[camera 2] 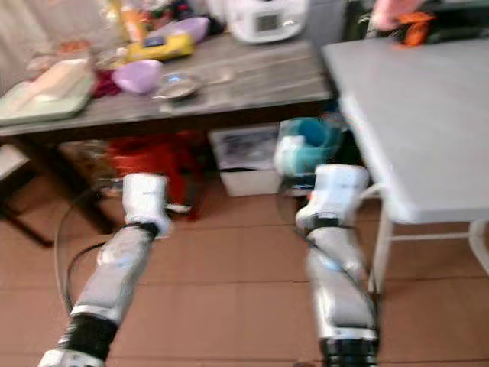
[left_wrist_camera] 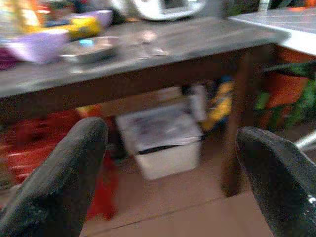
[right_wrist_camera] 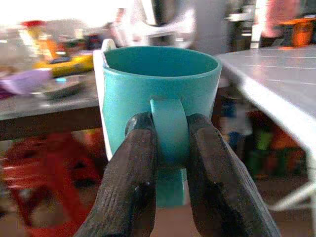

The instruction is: Setting the table

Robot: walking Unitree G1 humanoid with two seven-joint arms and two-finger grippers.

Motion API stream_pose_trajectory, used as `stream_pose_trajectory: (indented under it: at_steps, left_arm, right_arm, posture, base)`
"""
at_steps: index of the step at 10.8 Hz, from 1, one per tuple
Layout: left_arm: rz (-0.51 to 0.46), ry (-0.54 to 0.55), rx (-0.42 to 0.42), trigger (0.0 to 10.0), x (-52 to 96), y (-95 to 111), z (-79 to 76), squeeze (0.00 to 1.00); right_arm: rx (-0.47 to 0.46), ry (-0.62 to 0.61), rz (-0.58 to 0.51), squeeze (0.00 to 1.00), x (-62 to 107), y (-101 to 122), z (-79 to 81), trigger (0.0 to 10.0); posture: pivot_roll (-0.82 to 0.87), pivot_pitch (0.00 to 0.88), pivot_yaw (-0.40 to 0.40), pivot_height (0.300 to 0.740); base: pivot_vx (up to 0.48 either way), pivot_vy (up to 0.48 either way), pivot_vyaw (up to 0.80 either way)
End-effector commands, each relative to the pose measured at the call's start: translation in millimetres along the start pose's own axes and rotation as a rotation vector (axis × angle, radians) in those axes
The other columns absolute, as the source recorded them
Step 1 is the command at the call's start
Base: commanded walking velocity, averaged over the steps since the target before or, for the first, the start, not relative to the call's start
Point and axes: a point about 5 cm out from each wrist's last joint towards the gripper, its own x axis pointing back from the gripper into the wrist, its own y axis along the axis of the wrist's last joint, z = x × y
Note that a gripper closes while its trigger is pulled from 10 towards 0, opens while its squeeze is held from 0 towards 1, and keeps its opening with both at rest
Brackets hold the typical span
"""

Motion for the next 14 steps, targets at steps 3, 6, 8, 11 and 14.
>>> stream_pose_trajectory:
  at_steps: [3, 6, 8, 11, 14]
  left_arm:
    - [-0.002, -0.023, -0.015, 10.0, -2.3, 0, -8.8, 0.00]
    - [0.000, 0.032, -0.019, 10.0, -1.6, -1, -2.0, 0.00]
    - [0.009, 0.058, -0.021, 10.0, 1.1, -3, 3.9, 0.00]
    - [0.046, 0.153, -0.074, 10.0, 36.0, -16, 37.0, 0.00]
    - [0.095, 0.170, -0.109, 10.0, 60.8, -30, 42.1, 0.00]
  right_arm:
    - [0.028, -0.015, -0.038, 0.00, 0.6, 7, -8.4, 10.0]
    - [0.048, -0.035, -0.039, 0.00, 5.3, 5, -16.4, 10.0]
    - [0.060, -0.047, -0.037, 0.00, 9.5, 4, -21.1, 10.0]
    - [0.121, -0.127, 0.034, 0.00, 51.0, -9, -49.5, 10.0]
    - [0.136, -0.130, 0.063, 0.00, 66.1, -13, -51.0, 10.0]
  posture:
    - [-0.12, 0.075, 0.144, 0.740]
    - [-0.12, 0.071, 0.139, 0.740]
    - [-0.12, 0.071, 0.137, 0.740]
    - [-0.12, 0.071, 0.140, 0.740]
    - [-0.12, 0.071, 0.140, 0.740]
  base:
    - [0.000, 0.480, 0.00]
    - [0.000, 0.480, 0.00]
    - [0.000, 0.480, 0.00]
    - [0.000, 0.160, 0.00]
    - [0.000, 0.000, 0.00]
